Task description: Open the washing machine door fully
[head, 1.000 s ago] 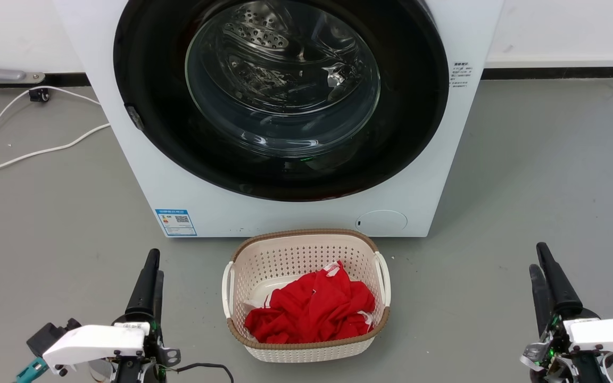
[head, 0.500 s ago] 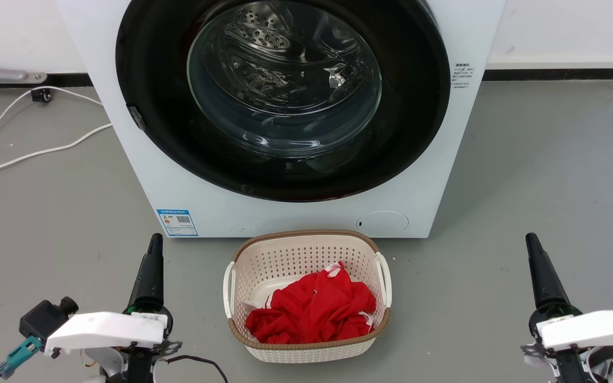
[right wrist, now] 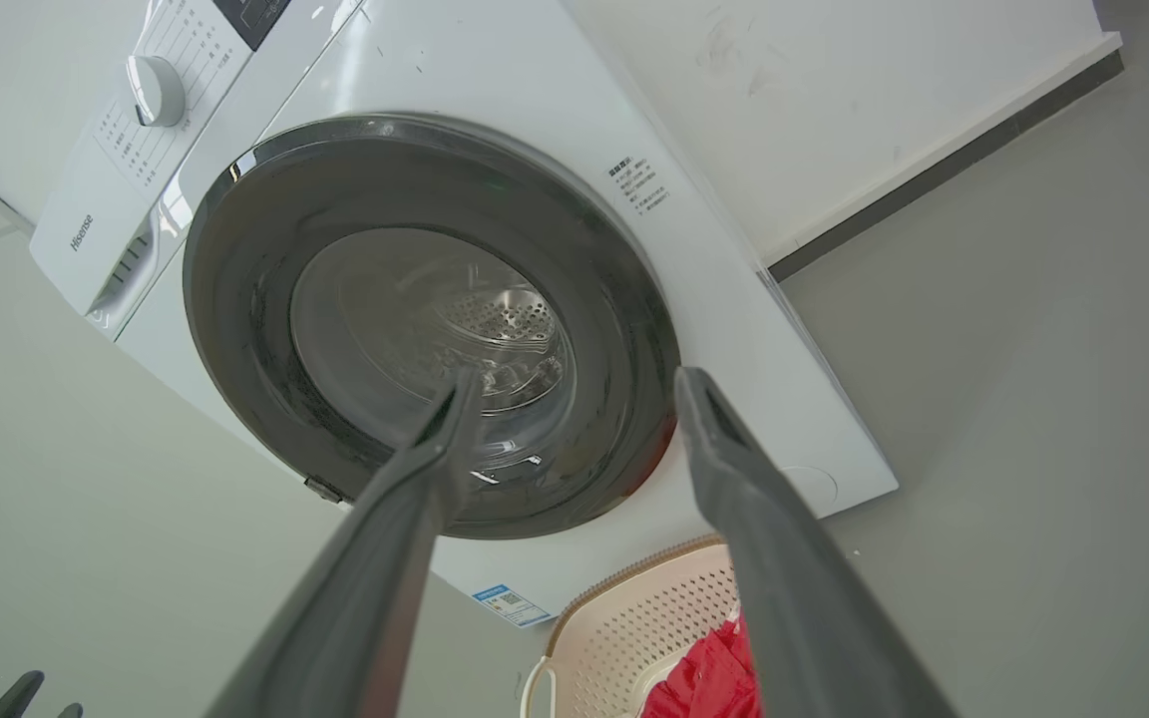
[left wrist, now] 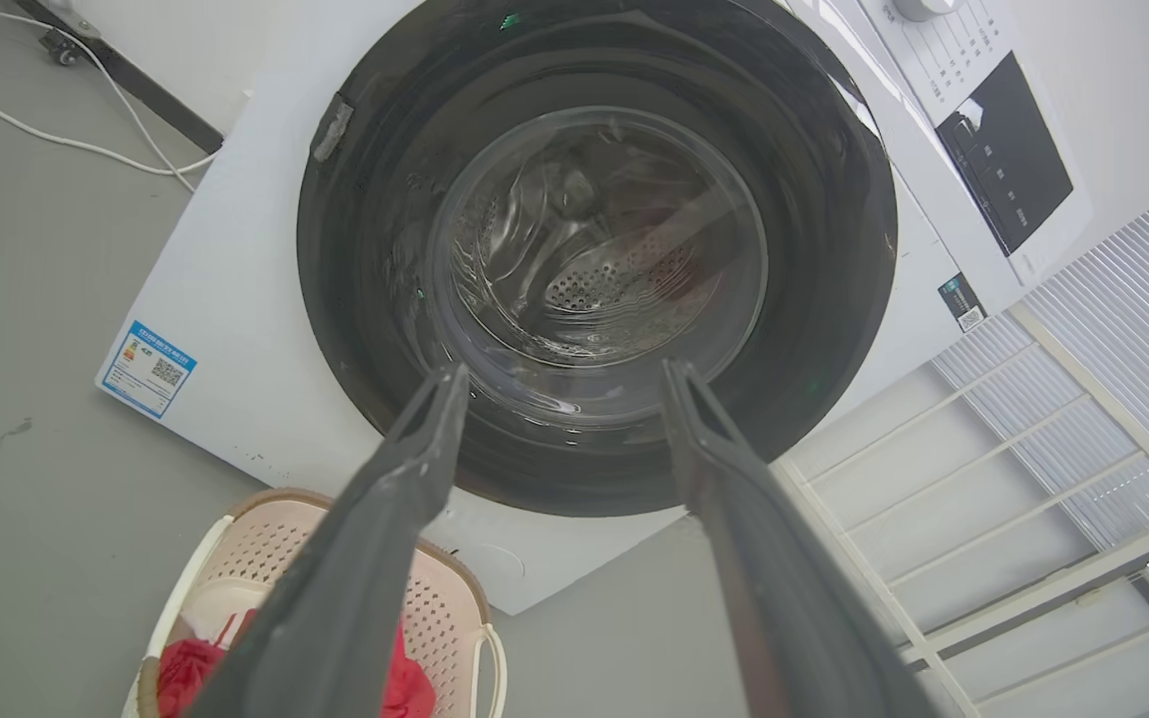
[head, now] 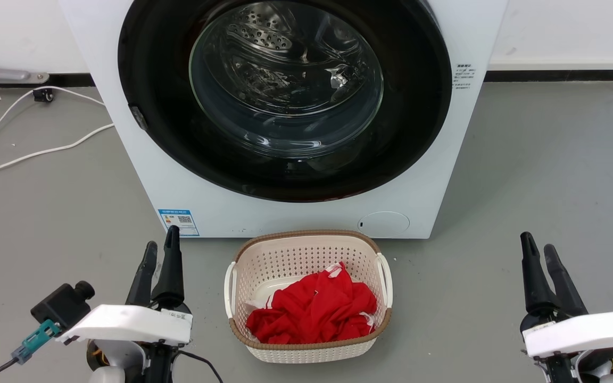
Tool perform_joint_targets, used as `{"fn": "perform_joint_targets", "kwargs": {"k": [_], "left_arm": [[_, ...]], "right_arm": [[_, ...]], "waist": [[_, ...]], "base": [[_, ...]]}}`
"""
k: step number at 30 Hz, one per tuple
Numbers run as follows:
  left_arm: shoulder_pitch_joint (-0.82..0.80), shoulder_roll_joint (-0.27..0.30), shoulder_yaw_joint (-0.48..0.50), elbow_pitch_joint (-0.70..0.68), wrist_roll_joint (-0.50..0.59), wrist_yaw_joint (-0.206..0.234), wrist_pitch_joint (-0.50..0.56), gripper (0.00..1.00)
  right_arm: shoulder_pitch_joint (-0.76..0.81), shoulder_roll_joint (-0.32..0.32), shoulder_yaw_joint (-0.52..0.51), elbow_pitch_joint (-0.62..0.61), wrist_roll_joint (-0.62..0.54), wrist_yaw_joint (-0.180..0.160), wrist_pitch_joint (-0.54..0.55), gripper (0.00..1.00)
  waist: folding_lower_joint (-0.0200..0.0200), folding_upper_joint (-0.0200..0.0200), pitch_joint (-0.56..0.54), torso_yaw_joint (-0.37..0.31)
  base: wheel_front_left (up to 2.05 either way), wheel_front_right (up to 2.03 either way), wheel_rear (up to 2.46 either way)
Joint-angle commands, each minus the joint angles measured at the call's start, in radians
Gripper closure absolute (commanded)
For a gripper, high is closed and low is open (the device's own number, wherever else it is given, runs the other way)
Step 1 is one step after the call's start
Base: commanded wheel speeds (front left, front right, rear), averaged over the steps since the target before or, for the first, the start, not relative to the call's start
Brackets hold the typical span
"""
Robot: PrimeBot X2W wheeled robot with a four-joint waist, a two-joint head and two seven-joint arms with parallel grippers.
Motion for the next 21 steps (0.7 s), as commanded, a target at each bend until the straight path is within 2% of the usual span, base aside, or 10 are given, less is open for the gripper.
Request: {"fn": "perform_joint_targets", "kwargs": {"k": [1, 21], "left_arm": [[-0.025, 0.003, -0.001, -0.018, 0.026, 0.002, -0.009, 0.0], [-0.033, 0.011, -0.036, -0.032, 0.329, 0.025, -0.068, 0.0]], "right_arm": [[-0.004, -0.001, 0.002, -0.02, -0.027, 0.0, -0.009, 0.0], [0.019, -0.001, 0.003, -0.055, -0.282, 0.0, -0.041, 0.0]], "waist": [[0.0, 0.0, 0.0, 0.0], [-0.0001, 0.0, 0.0, 0.002]], "base": [[0.0, 0.0, 0.0], [0.0, 0.0, 0.0]]}}
